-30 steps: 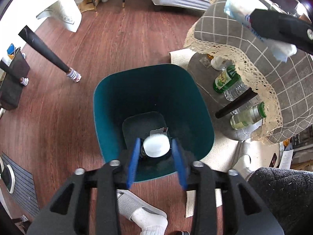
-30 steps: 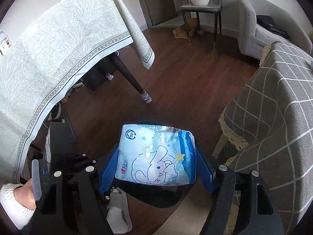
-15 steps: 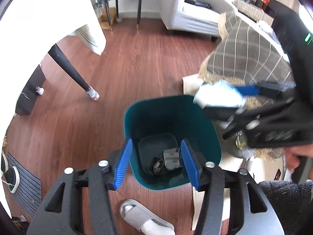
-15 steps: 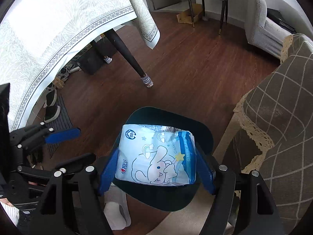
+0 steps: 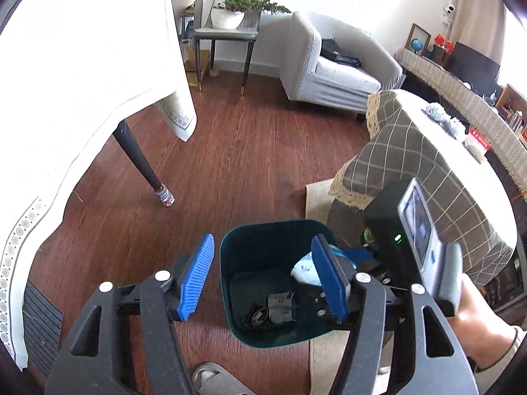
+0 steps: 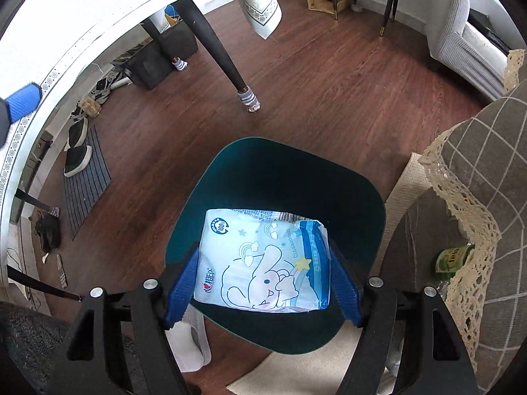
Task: Collect trash
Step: 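Carry the cap and wipes pack over the teal bin and open both grippers, then move both grippers back to the table toward the paper balls and SanDisk package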
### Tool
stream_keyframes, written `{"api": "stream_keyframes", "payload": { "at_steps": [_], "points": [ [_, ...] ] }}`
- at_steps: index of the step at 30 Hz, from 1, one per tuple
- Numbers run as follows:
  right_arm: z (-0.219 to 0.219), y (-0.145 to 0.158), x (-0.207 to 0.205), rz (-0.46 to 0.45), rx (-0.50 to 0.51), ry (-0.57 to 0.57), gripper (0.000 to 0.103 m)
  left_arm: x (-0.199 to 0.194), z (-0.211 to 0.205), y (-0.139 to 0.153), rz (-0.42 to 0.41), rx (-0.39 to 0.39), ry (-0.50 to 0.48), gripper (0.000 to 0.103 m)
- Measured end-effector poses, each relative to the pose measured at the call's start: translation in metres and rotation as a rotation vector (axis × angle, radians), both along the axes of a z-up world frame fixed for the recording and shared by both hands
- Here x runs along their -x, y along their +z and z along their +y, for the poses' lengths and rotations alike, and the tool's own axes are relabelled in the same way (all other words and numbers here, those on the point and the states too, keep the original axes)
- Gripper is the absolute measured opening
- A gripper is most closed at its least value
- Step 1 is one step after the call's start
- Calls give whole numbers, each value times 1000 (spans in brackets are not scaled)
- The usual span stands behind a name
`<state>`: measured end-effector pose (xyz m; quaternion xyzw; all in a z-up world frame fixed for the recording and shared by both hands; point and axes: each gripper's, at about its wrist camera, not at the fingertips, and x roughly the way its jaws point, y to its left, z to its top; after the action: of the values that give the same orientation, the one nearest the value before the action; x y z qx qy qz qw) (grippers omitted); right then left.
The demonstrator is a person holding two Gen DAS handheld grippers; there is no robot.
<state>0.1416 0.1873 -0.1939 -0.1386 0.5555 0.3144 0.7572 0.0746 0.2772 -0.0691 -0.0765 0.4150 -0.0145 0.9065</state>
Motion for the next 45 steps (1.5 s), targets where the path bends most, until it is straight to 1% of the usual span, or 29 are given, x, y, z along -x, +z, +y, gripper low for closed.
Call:
{"api": "stream_keyframes", "payload": {
  "at_steps": [2,4,5,12,17,20,25,29,31,33,36,39,41,43,45],
  "points": [
    [-2,-2,0,4,5,-5,75,1,-2,6,-15,-7,-6,52],
    [-4,-4,0,6,13,-11,80,1,-3,11,-26,-4,-15,51],
    [-5,-4,1,1,19,-11,82,2,-3,14,-31,-3,-17,48],
    [-20,6,3,-22,7,-12,84,2,-13,32,-67,18,-29,48],
    [-33,21,9,-40,-19,3,84,-1,-24,45,-100,28,-36,48],
    [-41,35,14,-69,-36,17,84,-3,-34,54,-121,32,-45,49],
    [-60,71,27,-158,-108,65,84,-6,-57,72,-165,-13,-62,50],
    [-83,107,41,-259,-169,65,84,-8,-77,88,-215,-36,-87,51],
    [-96,123,45,-314,-170,61,84,-9,-89,93,-235,-37,-102,52],
    [-110,136,46,-356,-171,44,84,-12,-101,96,-243,-27,-111,53],
    [-135,150,45,-393,-183,4,87,-20,-120,98,-244,-11,-129,53],
    [-162,162,40,-426,-160,-42,89,-26,-139,103,-258,-7,-148,53],
    [-180,170,32,-446,-146,-82,89,-30,-150,106,-266,2,-156,53],
    [-199,181,23,-458,-165,-119,89,-36,-160,109,-270,14,-161,55],
    [-216,191,15,-492,-158,-149,89,-42,-170,110,-275,18,-169,56]
  ]
}}
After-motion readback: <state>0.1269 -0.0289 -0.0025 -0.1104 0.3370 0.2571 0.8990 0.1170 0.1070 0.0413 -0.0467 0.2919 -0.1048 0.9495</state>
